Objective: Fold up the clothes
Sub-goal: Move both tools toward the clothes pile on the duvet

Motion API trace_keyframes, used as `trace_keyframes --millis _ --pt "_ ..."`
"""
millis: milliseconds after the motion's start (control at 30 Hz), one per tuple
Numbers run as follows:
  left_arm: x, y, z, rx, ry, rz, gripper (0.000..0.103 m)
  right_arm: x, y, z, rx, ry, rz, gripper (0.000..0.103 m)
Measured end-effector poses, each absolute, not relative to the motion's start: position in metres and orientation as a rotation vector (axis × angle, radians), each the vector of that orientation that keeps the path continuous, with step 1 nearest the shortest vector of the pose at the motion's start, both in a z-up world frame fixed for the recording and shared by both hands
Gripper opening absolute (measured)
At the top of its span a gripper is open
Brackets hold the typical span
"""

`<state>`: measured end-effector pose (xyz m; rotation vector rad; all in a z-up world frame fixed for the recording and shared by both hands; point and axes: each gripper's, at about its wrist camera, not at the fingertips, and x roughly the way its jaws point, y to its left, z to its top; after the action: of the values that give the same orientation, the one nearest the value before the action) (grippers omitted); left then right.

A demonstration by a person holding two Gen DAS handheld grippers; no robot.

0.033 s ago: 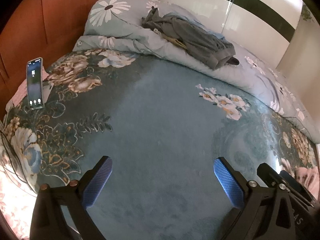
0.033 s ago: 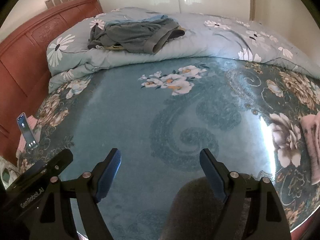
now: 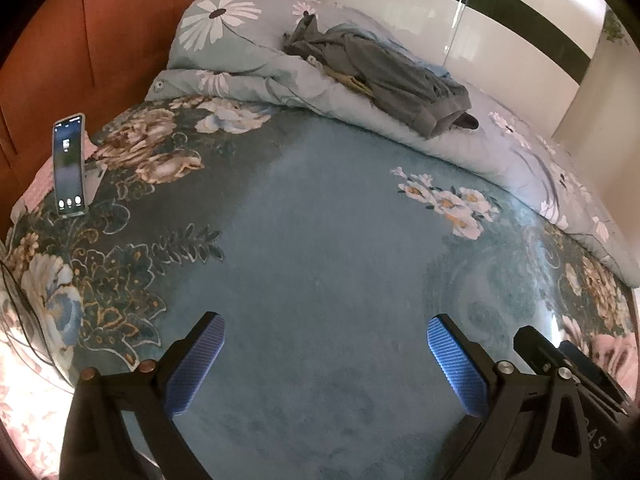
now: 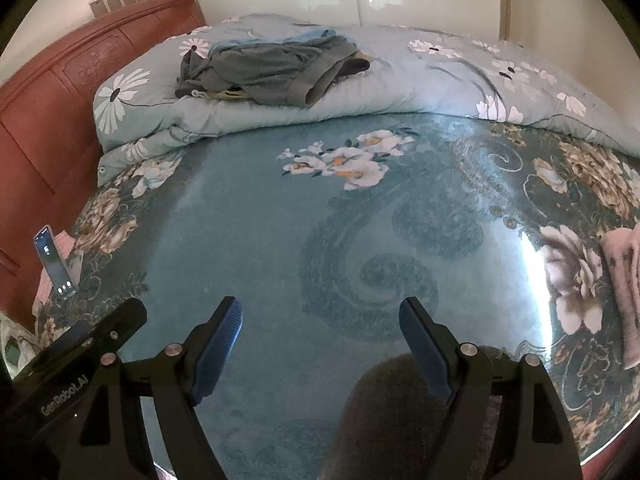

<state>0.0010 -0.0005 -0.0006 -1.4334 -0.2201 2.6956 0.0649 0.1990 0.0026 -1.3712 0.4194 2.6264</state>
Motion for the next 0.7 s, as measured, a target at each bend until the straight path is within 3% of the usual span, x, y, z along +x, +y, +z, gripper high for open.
trace_keyframes --millis 367,567,700 --pt "-0.003 0.005 0.0 -1.448 -0.218 2.674 0.103 0.067 0.205 -0.003 -1.374 0.494 2.613 0.083" --pt "-0.004 0.003 0.006 -1.439 -0.233 2.691 0.103 0.067 0.217 -0.002 -1.371 0.568 2.603 0.099" --pt "0.0 0.002 0.009 -1.435 -0.219 2.704 0.103 0.069 0.215 -0.001 -1.351 0.562 2.624 0.102"
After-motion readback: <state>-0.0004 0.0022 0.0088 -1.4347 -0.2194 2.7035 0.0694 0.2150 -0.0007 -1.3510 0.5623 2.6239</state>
